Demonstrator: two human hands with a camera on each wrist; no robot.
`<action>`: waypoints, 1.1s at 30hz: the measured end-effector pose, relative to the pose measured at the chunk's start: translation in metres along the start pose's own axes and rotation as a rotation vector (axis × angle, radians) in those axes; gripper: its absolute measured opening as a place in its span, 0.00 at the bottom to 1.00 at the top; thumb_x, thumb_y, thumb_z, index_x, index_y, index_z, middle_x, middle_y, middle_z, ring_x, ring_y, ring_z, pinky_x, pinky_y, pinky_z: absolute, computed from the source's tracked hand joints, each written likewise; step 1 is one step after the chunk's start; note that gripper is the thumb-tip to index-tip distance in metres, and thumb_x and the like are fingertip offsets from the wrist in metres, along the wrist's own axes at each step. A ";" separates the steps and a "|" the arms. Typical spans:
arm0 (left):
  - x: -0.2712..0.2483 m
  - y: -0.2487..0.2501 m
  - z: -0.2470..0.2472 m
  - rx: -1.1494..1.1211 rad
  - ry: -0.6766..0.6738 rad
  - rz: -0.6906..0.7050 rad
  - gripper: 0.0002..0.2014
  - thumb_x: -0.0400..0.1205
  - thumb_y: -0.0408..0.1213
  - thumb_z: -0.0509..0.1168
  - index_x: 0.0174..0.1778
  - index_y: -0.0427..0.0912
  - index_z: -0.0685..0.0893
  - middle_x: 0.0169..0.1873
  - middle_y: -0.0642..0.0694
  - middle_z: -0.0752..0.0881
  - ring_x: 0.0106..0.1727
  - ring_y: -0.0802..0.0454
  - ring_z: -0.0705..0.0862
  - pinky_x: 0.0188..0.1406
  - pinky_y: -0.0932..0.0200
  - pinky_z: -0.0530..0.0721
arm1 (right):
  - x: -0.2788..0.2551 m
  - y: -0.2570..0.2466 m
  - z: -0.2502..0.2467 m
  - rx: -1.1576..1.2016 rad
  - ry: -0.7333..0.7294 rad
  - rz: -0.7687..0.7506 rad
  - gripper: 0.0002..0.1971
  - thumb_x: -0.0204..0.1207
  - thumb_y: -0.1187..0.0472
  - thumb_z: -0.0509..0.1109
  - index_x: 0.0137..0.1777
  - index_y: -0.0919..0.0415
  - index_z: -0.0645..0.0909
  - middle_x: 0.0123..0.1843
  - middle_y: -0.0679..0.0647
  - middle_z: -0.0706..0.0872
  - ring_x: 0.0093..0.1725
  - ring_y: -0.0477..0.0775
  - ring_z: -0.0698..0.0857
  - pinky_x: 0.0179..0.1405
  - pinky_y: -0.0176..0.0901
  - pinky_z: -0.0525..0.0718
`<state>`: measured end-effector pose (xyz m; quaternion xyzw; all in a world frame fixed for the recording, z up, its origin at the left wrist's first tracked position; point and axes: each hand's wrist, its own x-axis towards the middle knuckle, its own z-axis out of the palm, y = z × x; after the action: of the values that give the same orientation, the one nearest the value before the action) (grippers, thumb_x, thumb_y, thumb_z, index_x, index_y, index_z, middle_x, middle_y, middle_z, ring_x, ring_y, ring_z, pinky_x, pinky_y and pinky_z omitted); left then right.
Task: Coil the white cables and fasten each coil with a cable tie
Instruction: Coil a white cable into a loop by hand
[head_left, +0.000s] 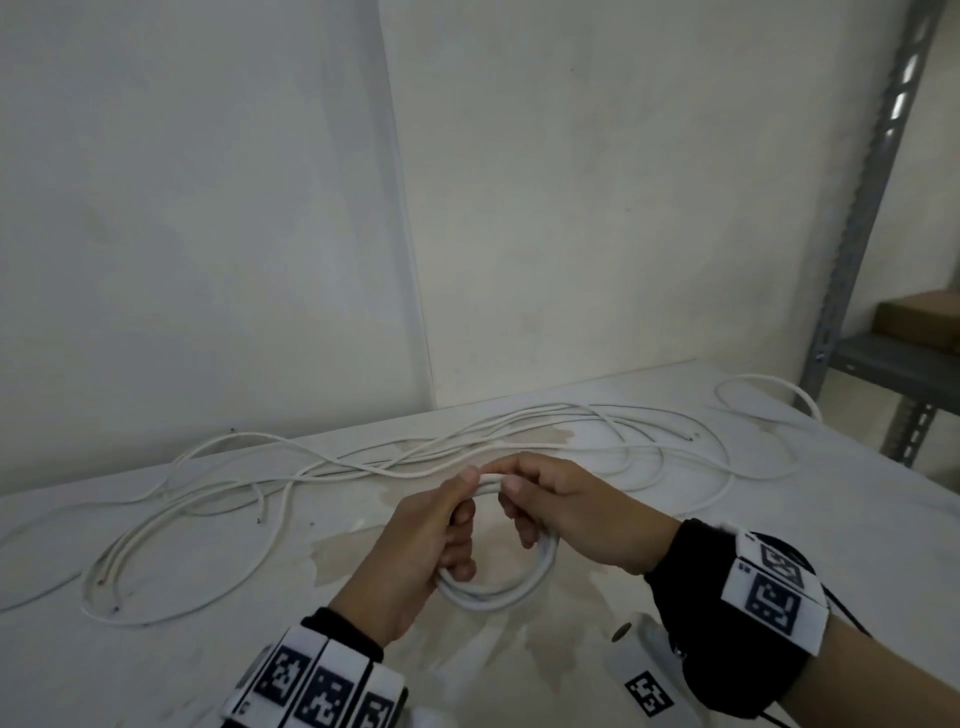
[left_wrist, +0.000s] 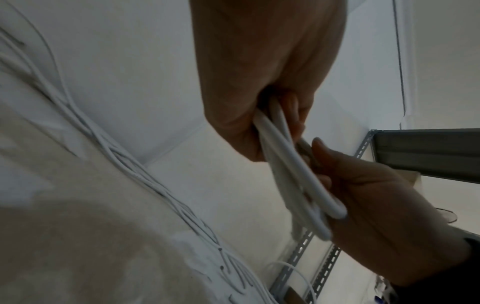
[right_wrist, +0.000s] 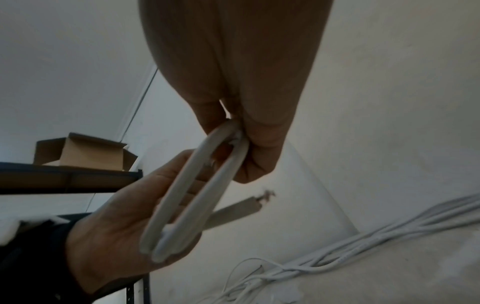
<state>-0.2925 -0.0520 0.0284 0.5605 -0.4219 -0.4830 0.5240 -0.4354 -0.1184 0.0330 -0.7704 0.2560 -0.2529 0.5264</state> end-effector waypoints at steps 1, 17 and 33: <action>0.000 0.000 0.005 -0.013 0.010 0.010 0.20 0.83 0.46 0.59 0.26 0.44 0.65 0.19 0.53 0.59 0.18 0.57 0.58 0.18 0.64 0.65 | -0.004 0.001 -0.003 0.045 0.017 0.011 0.11 0.85 0.61 0.53 0.62 0.56 0.74 0.39 0.48 0.78 0.32 0.43 0.78 0.38 0.35 0.77; 0.001 -0.017 0.062 0.200 -0.118 0.075 0.16 0.85 0.42 0.56 0.32 0.38 0.74 0.18 0.54 0.68 0.18 0.58 0.67 0.27 0.60 0.74 | -0.065 0.028 -0.029 0.007 0.265 0.058 0.14 0.85 0.67 0.52 0.65 0.64 0.74 0.38 0.49 0.78 0.27 0.34 0.78 0.32 0.25 0.76; 0.015 -0.039 0.111 0.202 -0.159 0.035 0.18 0.86 0.43 0.51 0.31 0.40 0.72 0.18 0.54 0.68 0.19 0.58 0.67 0.29 0.61 0.73 | -0.110 0.054 -0.083 0.051 0.390 0.258 0.13 0.83 0.60 0.59 0.65 0.59 0.75 0.48 0.51 0.84 0.44 0.45 0.84 0.49 0.36 0.83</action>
<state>-0.3999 -0.0834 -0.0098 0.5631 -0.5182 -0.4716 0.4381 -0.5780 -0.1192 -0.0047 -0.6543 0.4425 -0.3341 0.5142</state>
